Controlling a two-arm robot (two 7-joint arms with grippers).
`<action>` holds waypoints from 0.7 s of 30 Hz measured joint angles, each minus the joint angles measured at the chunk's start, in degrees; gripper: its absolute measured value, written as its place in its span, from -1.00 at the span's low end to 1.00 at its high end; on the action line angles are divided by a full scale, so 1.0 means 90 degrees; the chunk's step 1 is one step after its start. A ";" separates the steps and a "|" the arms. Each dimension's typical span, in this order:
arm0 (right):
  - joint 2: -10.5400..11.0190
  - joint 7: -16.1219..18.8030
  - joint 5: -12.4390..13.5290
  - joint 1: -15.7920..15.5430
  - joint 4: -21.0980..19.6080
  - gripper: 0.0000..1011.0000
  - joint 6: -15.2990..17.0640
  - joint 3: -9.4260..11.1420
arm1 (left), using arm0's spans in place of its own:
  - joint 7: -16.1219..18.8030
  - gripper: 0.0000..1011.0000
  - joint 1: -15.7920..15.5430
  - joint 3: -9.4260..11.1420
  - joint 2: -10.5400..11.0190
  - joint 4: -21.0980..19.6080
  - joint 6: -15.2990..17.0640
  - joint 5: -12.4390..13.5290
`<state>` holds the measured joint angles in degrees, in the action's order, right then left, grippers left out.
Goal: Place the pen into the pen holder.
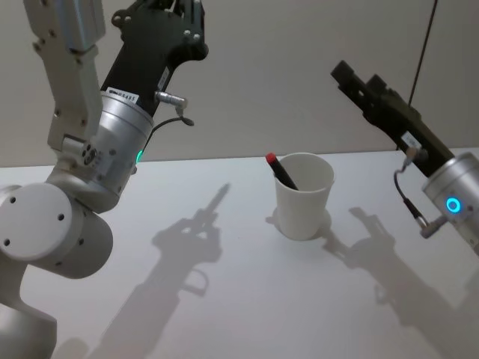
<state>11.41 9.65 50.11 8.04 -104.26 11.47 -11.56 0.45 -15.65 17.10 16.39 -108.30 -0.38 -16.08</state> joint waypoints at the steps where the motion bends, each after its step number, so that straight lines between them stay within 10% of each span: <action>1: -0.0018 0.0000 0.0026 0.0013 0.0000 0.98 0.0002 -0.0009 | -0.0035 -0.69 -0.0001 -0.0001 0.0003 0.0004 -0.0005 -0.0006; 21: -0.0819 -0.0130 0.0623 0.0979 0.0444 0.98 0.0448 -0.0292 | -0.0466 -0.69 0.0092 -0.0023 0.0081 -0.0037 -0.0256 -0.0008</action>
<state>4.04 8.48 55.71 16.85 -100.26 15.49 -14.19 -3.75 -14.82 16.90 17.12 -108.63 -2.68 -16.16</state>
